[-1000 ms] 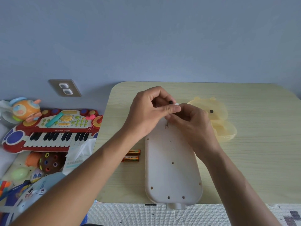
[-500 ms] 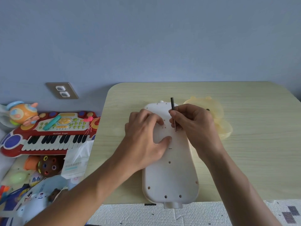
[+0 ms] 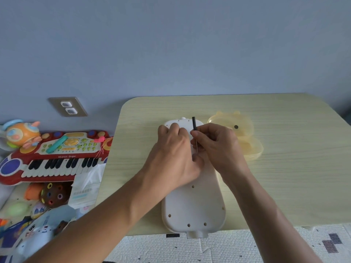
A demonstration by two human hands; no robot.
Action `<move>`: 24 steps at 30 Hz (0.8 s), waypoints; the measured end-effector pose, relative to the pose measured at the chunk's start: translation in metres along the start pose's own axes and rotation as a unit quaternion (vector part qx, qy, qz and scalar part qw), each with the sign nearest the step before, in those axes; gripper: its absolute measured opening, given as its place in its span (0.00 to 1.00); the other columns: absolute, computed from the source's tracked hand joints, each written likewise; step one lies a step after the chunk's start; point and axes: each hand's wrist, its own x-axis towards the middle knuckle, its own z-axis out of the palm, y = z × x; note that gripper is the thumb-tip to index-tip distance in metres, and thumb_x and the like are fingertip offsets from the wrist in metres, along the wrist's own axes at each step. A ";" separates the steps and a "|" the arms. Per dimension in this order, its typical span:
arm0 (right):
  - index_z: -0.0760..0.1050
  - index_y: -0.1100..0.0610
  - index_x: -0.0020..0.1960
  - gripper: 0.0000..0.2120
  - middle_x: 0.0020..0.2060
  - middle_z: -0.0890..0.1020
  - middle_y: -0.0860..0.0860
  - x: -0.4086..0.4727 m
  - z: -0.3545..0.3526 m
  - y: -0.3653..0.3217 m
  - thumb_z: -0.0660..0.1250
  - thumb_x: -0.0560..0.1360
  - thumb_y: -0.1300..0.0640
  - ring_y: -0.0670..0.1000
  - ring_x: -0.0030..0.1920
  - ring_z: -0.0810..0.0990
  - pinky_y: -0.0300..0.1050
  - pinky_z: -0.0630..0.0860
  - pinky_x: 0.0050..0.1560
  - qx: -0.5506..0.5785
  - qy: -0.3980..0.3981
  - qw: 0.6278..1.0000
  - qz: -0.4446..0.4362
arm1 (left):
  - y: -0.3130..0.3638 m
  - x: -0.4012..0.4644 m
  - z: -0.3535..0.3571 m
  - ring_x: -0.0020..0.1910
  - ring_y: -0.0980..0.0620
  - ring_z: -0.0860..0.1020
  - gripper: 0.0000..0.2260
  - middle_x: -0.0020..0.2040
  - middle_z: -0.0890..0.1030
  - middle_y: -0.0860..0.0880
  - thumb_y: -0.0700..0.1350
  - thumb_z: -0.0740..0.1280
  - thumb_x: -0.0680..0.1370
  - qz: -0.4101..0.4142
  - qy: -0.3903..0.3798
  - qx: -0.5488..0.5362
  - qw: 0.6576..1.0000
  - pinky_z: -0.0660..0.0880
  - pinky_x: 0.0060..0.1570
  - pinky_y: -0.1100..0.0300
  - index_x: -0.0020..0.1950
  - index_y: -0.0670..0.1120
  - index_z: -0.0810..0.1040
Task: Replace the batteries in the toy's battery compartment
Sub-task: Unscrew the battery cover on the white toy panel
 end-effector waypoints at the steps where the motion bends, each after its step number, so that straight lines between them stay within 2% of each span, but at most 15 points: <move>1: 0.84 0.56 0.43 0.04 0.32 0.85 0.50 0.000 0.001 0.000 0.71 0.76 0.58 0.48 0.32 0.82 0.54 0.82 0.43 -0.004 0.001 1.000 -0.001 | 0.002 0.002 0.000 0.46 0.48 0.64 0.10 0.43 0.68 0.49 0.51 0.63 0.73 0.011 -0.006 0.014 1.000 0.69 0.48 0.58 0.44 0.45 0.69; 3: 0.84 0.56 0.43 0.04 0.33 0.86 0.51 -0.001 0.003 -0.001 0.71 0.76 0.58 0.52 0.34 0.84 0.52 0.81 0.42 -0.021 0.004 1.000 -0.010 | 0.005 0.006 -0.002 0.43 0.47 0.67 0.07 0.39 0.68 0.48 0.49 0.62 0.73 0.042 -0.009 0.031 0.999 0.67 0.48 0.55 0.42 0.46 0.68; 5: 0.84 0.56 0.42 0.05 0.33 0.86 0.52 -0.002 0.003 -0.001 0.71 0.76 0.58 0.51 0.33 0.83 0.48 0.80 0.39 -0.030 0.008 0.999 -0.020 | 0.001 0.008 -0.003 0.45 0.47 0.70 0.08 0.40 0.71 0.47 0.49 0.63 0.73 0.063 -0.001 0.033 0.997 0.68 0.48 0.53 0.42 0.44 0.71; 8: 0.84 0.56 0.42 0.06 0.33 0.85 0.52 -0.001 0.003 -0.001 0.71 0.76 0.58 0.46 0.31 0.79 0.44 0.76 0.38 -0.036 0.007 0.999 -0.022 | -0.018 0.010 -0.011 0.55 0.52 0.66 0.14 0.53 0.70 0.52 0.54 0.67 0.73 -0.009 -0.105 -0.072 0.992 0.68 0.50 0.59 0.53 0.47 0.71; 10: 0.84 0.55 0.43 0.06 0.33 0.86 0.50 -0.001 0.002 0.000 0.70 0.77 0.57 0.43 0.32 0.79 0.41 0.76 0.38 -0.038 0.006 0.999 -0.019 | -0.032 0.011 -0.017 0.56 0.54 0.69 0.16 0.52 0.70 0.56 0.55 0.72 0.72 -0.006 -0.137 -0.139 0.981 0.70 0.50 0.59 0.53 0.51 0.70; 14: 0.84 0.55 0.43 0.06 0.34 0.86 0.49 0.000 0.003 0.001 0.70 0.77 0.56 0.43 0.32 0.79 0.39 0.77 0.38 -0.022 0.012 1.000 -0.007 | -0.047 0.008 -0.019 0.55 0.56 0.74 0.19 0.52 0.75 0.54 0.51 0.78 0.70 0.007 -0.140 -0.254 0.957 0.70 0.51 0.63 0.52 0.53 0.71; 19: 0.84 0.55 0.44 0.05 0.34 0.86 0.52 -0.002 0.001 -0.004 0.71 0.77 0.57 0.44 0.33 0.81 0.42 0.79 0.41 -0.004 0.020 1.000 -0.001 | -0.044 0.001 -0.015 0.55 0.59 0.77 0.19 0.50 0.79 0.56 0.54 0.77 0.70 -0.009 -0.114 -0.277 0.954 0.72 0.56 0.57 0.52 0.58 0.70; 21: 0.84 0.56 0.44 0.05 0.33 0.85 0.51 -0.003 -0.001 -0.009 0.71 0.77 0.58 0.45 0.33 0.81 0.45 0.80 0.42 0.016 0.017 1.000 -0.002 | -0.043 0.000 -0.015 0.49 0.55 0.80 0.16 0.44 0.81 0.55 0.54 0.76 0.72 -0.030 -0.095 -0.292 0.951 0.73 0.53 0.54 0.52 0.57 0.71; 24: 0.84 0.59 0.45 0.04 0.33 0.85 0.53 -0.007 -0.013 -0.018 0.71 0.77 0.61 0.47 0.34 0.81 0.45 0.82 0.43 0.059 0.017 0.998 -0.012 | -0.050 0.002 -0.025 0.35 0.53 0.77 0.11 0.36 0.82 0.51 0.47 0.74 0.75 -0.065 -0.060 -0.372 0.924 0.71 0.43 0.54 0.51 0.53 0.73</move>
